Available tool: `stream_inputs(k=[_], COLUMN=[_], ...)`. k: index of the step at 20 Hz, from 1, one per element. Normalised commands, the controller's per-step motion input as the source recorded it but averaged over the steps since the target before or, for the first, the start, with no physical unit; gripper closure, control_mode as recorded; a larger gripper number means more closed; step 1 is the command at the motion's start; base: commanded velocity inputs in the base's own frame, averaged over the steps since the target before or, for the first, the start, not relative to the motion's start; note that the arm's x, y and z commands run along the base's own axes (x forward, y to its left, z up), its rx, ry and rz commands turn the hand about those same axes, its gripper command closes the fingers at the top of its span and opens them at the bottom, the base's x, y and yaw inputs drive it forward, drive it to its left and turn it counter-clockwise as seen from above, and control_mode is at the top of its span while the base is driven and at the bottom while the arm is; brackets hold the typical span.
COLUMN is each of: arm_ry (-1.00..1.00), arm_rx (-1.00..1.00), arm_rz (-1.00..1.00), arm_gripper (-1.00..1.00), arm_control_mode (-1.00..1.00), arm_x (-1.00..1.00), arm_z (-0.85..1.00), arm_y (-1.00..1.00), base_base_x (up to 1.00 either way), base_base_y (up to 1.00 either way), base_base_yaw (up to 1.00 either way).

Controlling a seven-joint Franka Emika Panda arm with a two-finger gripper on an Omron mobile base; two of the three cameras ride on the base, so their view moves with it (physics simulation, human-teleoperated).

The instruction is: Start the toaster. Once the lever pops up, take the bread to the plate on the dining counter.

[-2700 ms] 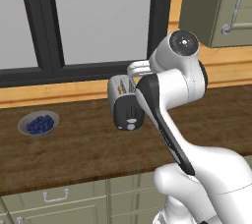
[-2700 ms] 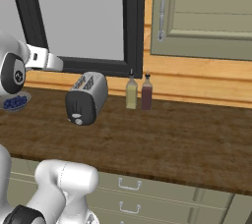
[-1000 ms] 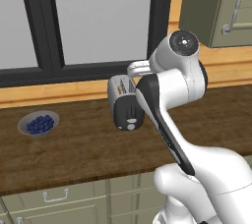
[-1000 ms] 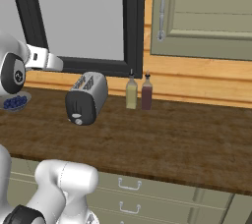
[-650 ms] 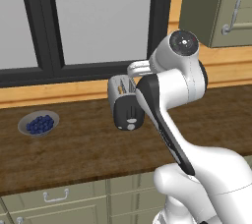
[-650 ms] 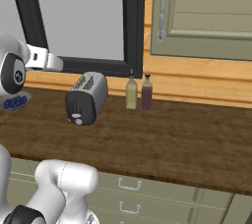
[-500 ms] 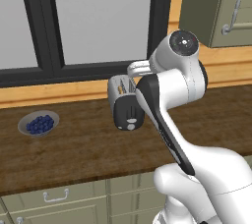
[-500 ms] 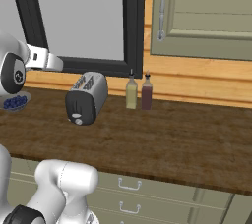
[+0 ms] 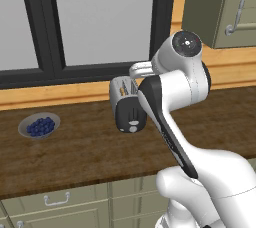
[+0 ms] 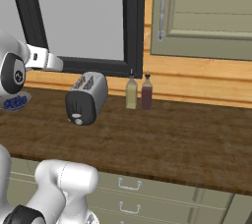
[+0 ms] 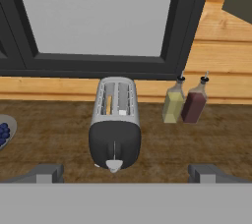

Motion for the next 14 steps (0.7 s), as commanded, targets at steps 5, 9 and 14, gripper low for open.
stream_inputs(k=[5, 9, 14], arm_ry=[0.00, 0.00, 0.00], arm_rx=[0.00, 0.00, 0.00], arm_rz=[0.00, 0.00, 0.00], arm_gripper=[-1.00, -1.00, -1.00], arm_control_mode=[-1.00, -1.00, -1.00], arm_x=[0.00, 0.00, 0.00], arm_z=[0.00, 0.00, 0.00], arm_y=[0.00, 0.00, 0.00], base_base_x=[0.00, 0.00, 0.00], base_base_y=[0.00, 0.00, 0.00], base_base_yaw=[0.00, 0.00, 0.00])
